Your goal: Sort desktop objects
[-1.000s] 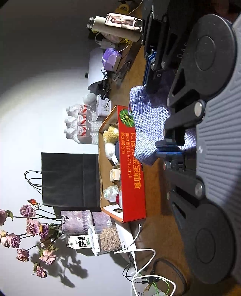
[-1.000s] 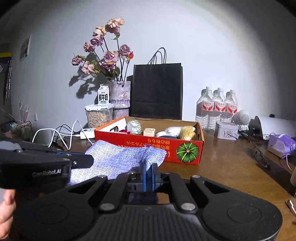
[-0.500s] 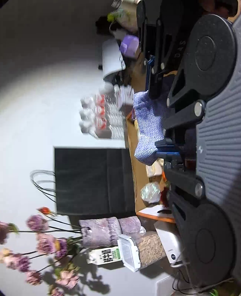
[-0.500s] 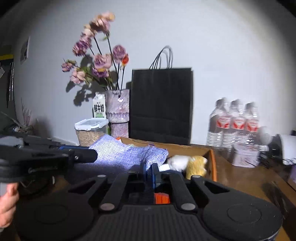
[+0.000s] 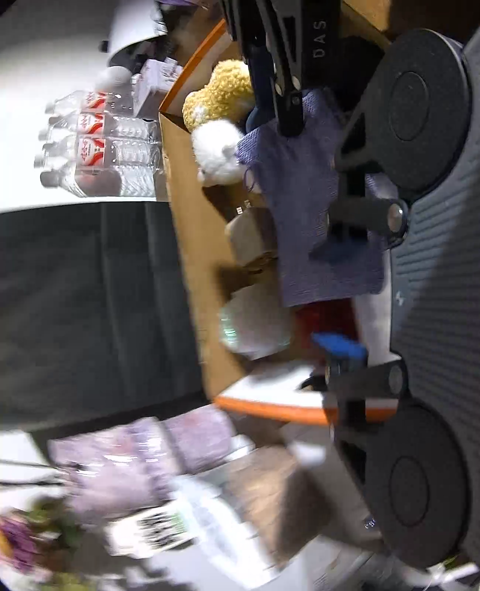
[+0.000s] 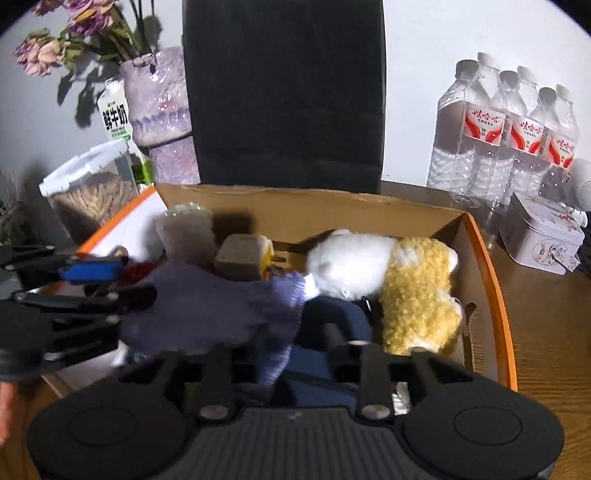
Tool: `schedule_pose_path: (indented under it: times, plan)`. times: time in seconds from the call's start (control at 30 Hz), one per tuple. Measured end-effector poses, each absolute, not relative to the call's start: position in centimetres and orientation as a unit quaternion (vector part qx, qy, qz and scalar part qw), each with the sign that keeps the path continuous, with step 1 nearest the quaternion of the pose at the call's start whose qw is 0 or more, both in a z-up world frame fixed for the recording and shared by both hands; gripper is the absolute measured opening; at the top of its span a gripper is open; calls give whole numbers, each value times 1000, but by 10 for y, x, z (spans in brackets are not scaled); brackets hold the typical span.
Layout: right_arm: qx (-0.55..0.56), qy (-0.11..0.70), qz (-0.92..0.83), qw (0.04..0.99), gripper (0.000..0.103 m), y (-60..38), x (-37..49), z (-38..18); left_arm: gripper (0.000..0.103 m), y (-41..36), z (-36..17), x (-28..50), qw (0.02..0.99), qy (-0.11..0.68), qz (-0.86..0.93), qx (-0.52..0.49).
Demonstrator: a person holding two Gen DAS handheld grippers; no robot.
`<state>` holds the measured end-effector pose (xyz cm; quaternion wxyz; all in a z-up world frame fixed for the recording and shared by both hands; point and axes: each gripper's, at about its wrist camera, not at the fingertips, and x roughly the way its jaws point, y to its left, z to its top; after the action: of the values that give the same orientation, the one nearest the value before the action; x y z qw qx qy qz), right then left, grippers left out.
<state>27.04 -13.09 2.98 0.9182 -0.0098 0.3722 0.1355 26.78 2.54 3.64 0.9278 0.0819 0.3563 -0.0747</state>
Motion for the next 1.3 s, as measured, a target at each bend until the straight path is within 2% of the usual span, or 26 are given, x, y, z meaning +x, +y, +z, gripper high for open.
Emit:
schedule_pose_path:
  times: [0.1,0.2,0.33,0.5,0.63,0.67,0.7,0.73,0.77,0.97,1.3]
  plan:
    - [2,376,138,916,41,-133,273,30,62,29,31,262,932,348,-69,78]
    - [-17,377,143,915,40,-130,274,30,72,19,30,256,932,348,-45,96]
    - [-6,384,151,911,43,-139,275,33,75,14,29,250,932,345,-37,108]
    - [22,364,142,920,57,-157,249,51,76,27,41,245,937,340,-54,63]
    - [15,356,117,927,61,-164,230,66,92,39,67,231,944,328,-30,3]
    - [13,353,115,928,67,-165,223,70,98,40,72,226,945,327,-21,-1]
    - [11,349,115,930,78,-165,215,73,101,39,77,220,946,324,-11,-2]
    - [9,340,115,933,84,-165,202,75,103,39,80,215,948,319,-3,0]
    - [8,331,115,937,90,-166,191,77,103,38,83,206,951,309,4,5]
    - [2,298,114,948,91,-165,121,78,103,29,88,153,956,290,16,33]
    - [0,278,113,954,92,-169,16,57,103,21,66,44,956,295,-6,1]
